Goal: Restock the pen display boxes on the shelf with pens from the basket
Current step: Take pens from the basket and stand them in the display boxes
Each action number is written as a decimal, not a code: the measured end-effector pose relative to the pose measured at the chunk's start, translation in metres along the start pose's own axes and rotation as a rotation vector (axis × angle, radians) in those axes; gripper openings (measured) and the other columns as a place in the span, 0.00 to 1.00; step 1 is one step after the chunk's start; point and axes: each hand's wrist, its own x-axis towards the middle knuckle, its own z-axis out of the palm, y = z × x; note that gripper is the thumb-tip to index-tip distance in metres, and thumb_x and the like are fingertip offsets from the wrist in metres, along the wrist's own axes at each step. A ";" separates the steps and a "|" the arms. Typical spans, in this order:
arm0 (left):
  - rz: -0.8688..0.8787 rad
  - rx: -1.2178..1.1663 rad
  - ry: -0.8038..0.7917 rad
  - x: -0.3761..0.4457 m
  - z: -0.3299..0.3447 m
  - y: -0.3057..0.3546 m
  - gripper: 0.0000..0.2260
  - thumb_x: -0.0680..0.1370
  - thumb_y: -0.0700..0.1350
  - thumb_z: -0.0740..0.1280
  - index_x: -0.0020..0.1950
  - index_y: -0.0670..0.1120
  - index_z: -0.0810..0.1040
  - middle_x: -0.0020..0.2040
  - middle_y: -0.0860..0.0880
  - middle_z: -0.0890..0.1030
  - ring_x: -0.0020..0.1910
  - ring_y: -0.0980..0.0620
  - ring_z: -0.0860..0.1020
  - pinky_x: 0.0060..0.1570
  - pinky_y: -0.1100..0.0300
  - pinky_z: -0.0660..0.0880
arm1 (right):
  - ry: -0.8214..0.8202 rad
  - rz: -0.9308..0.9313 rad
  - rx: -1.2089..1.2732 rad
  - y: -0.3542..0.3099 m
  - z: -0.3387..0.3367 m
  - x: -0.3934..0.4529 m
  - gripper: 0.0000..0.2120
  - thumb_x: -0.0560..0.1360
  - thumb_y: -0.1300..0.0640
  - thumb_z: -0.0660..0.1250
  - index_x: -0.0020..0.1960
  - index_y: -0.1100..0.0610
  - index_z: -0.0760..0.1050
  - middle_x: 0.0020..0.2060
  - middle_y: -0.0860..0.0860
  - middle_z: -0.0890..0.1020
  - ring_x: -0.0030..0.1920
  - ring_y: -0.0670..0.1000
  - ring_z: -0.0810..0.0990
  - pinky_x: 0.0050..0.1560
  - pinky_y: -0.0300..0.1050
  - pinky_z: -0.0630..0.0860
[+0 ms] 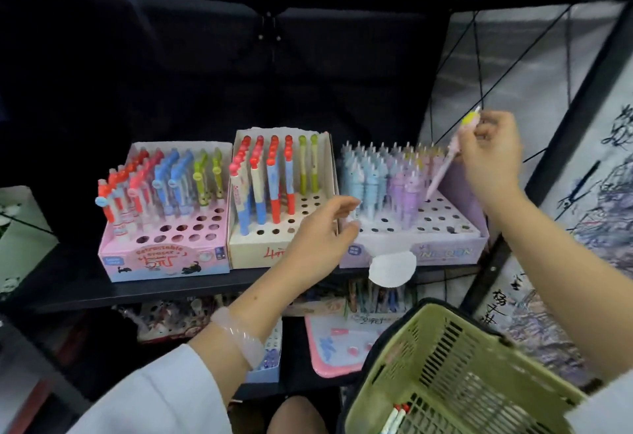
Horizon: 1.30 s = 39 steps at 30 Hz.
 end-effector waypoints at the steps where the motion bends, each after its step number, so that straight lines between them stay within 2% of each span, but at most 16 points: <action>1: 0.003 0.028 -0.014 0.004 0.004 0.000 0.12 0.79 0.44 0.62 0.61 0.56 0.69 0.55 0.63 0.71 0.59 0.64 0.70 0.61 0.66 0.65 | -0.004 -0.002 -0.048 0.006 -0.002 0.005 0.14 0.79 0.55 0.61 0.61 0.60 0.67 0.43 0.47 0.75 0.44 0.51 0.76 0.46 0.50 0.75; 3: 0.006 0.083 -0.030 0.009 0.009 0.000 0.14 0.80 0.45 0.61 0.65 0.53 0.69 0.57 0.62 0.71 0.58 0.65 0.68 0.59 0.67 0.63 | -0.046 -0.006 -0.113 0.019 0.000 0.011 0.13 0.78 0.57 0.61 0.61 0.61 0.67 0.40 0.42 0.73 0.45 0.50 0.75 0.45 0.43 0.71; 5: 0.013 0.122 -0.040 0.012 0.012 0.000 0.15 0.80 0.46 0.61 0.66 0.51 0.69 0.58 0.62 0.70 0.58 0.65 0.68 0.59 0.68 0.62 | -0.091 -0.026 -0.153 0.028 0.005 0.013 0.12 0.78 0.60 0.61 0.60 0.62 0.67 0.44 0.46 0.75 0.46 0.50 0.75 0.44 0.37 0.67; 7: 0.021 0.134 -0.043 0.013 0.013 0.000 0.15 0.80 0.45 0.61 0.67 0.52 0.69 0.59 0.61 0.71 0.59 0.65 0.68 0.60 0.68 0.62 | -0.118 -0.055 -0.196 0.035 0.011 0.015 0.11 0.78 0.61 0.61 0.59 0.63 0.68 0.46 0.52 0.76 0.45 0.51 0.75 0.42 0.35 0.66; 9: 0.027 0.130 -0.043 0.014 0.014 0.000 0.15 0.80 0.45 0.61 0.66 0.52 0.69 0.59 0.61 0.71 0.59 0.65 0.68 0.60 0.69 0.63 | -0.141 -0.075 -0.223 0.038 0.015 0.018 0.10 0.78 0.62 0.62 0.58 0.64 0.68 0.47 0.57 0.78 0.45 0.54 0.76 0.43 0.40 0.69; 12: 0.034 0.121 -0.055 0.015 0.016 -0.001 0.14 0.80 0.45 0.60 0.65 0.53 0.69 0.59 0.62 0.72 0.58 0.67 0.69 0.59 0.74 0.63 | -0.152 -0.089 -0.272 0.037 0.017 0.022 0.10 0.78 0.62 0.62 0.58 0.65 0.68 0.48 0.62 0.79 0.46 0.59 0.77 0.48 0.53 0.74; 16: 0.033 0.075 -0.054 0.015 0.019 -0.002 0.12 0.80 0.43 0.61 0.60 0.58 0.68 0.56 0.66 0.71 0.55 0.77 0.67 0.56 0.81 0.62 | -0.165 -0.070 -0.232 0.035 0.023 0.022 0.11 0.77 0.62 0.62 0.58 0.64 0.68 0.48 0.60 0.78 0.45 0.55 0.75 0.48 0.52 0.73; 21: 0.026 0.022 -0.042 0.014 0.022 -0.002 0.13 0.79 0.42 0.61 0.59 0.59 0.69 0.57 0.64 0.73 0.59 0.72 0.69 0.61 0.74 0.66 | -0.173 -0.073 -0.231 0.038 0.021 0.024 0.10 0.78 0.61 0.62 0.58 0.64 0.68 0.44 0.55 0.76 0.43 0.52 0.74 0.44 0.45 0.71; 25: 0.029 0.009 -0.045 0.013 0.021 -0.002 0.13 0.79 0.42 0.61 0.58 0.60 0.69 0.57 0.64 0.73 0.60 0.71 0.69 0.61 0.72 0.66 | -0.173 -0.127 -0.268 0.043 0.018 0.025 0.11 0.78 0.61 0.61 0.59 0.63 0.68 0.46 0.57 0.77 0.44 0.55 0.75 0.46 0.50 0.73; 30: 0.027 -0.008 -0.049 0.012 0.022 0.000 0.14 0.79 0.42 0.61 0.57 0.61 0.68 0.57 0.66 0.73 0.58 0.72 0.69 0.59 0.76 0.65 | -0.187 -0.102 -0.272 0.052 0.018 0.027 0.11 0.78 0.61 0.61 0.58 0.63 0.68 0.48 0.58 0.78 0.45 0.54 0.75 0.46 0.46 0.71; 34: 0.025 -0.015 -0.045 0.011 0.023 0.000 0.13 0.79 0.42 0.61 0.60 0.58 0.69 0.58 0.63 0.74 0.59 0.70 0.70 0.60 0.74 0.66 | -0.276 -0.092 -0.301 0.062 0.022 0.022 0.12 0.78 0.59 0.62 0.60 0.63 0.68 0.49 0.57 0.78 0.45 0.54 0.76 0.45 0.43 0.70; 39: 0.018 -0.037 -0.045 0.009 0.025 0.003 0.13 0.79 0.42 0.61 0.61 0.56 0.70 0.61 0.58 0.74 0.62 0.64 0.71 0.62 0.68 0.66 | -0.393 0.002 -0.410 0.072 0.022 0.020 0.14 0.79 0.57 0.62 0.60 0.63 0.67 0.42 0.52 0.76 0.44 0.53 0.74 0.43 0.42 0.67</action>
